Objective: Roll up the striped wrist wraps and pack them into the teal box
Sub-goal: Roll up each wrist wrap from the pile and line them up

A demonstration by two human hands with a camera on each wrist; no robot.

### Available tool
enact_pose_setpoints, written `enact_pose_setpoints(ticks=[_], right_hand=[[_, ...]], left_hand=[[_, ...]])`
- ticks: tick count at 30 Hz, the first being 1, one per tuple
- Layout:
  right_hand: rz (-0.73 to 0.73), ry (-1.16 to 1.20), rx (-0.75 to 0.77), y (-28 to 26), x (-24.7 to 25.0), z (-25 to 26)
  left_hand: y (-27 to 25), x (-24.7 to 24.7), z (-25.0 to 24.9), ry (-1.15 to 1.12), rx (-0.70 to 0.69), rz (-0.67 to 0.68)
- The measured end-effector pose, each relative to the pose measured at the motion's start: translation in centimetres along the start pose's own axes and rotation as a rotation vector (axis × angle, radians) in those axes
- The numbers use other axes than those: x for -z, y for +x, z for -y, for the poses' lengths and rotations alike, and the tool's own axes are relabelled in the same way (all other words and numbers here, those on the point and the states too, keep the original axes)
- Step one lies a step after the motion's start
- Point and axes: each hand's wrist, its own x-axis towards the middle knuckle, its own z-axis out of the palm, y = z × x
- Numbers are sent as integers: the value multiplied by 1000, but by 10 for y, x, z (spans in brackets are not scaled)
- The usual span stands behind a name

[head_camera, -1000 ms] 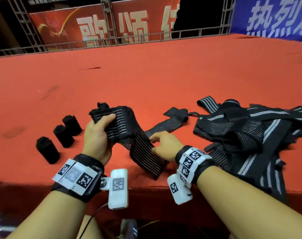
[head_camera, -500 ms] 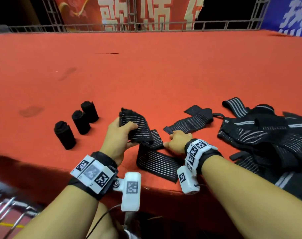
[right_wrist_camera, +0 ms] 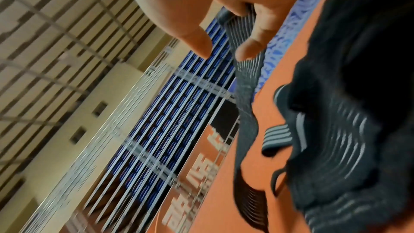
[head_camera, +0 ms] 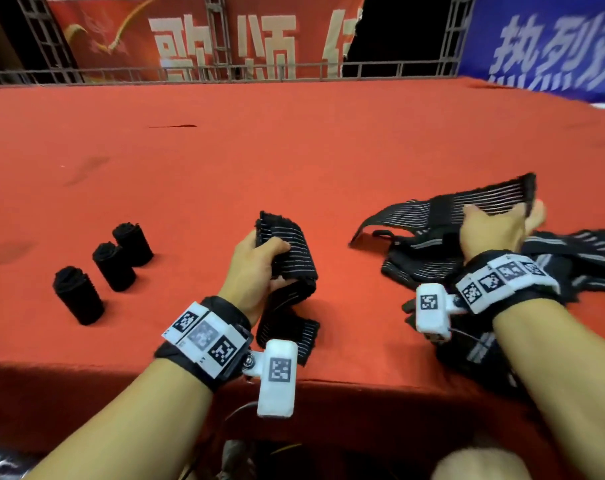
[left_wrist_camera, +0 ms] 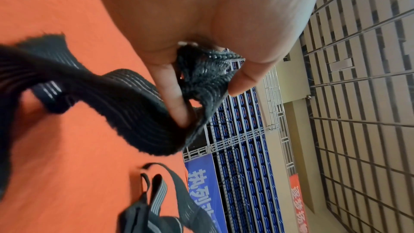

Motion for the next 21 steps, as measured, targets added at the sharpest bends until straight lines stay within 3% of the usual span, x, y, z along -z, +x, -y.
enact_pose_setpoints(ticks=[3,5,7,9,13,15,18,21], right_hand=[[177,-82,-171,22,25,-18],[233,-60,-128,15,29,-21],[317,77,-35,-24,33,1],[547,196,139,-65,30,21],[932,122,459,-125,22,45],[951,-21,566,-139,12,45],[842,-101,686,-152,3,45],[793,-118,676,-160,-1,45]], left_hand=[[-4,-19,1,-9,7,20],[-8,-30,3,-6,6,43],[-13,-38,4,12,7,58],[-17,-44,5,19,16,47],[-25,-44,4,50,35,37],[-29,-40,1,63,35,31],[-33,-35,-2,77,13,24],[-37,-29,-4,119,1,25]])
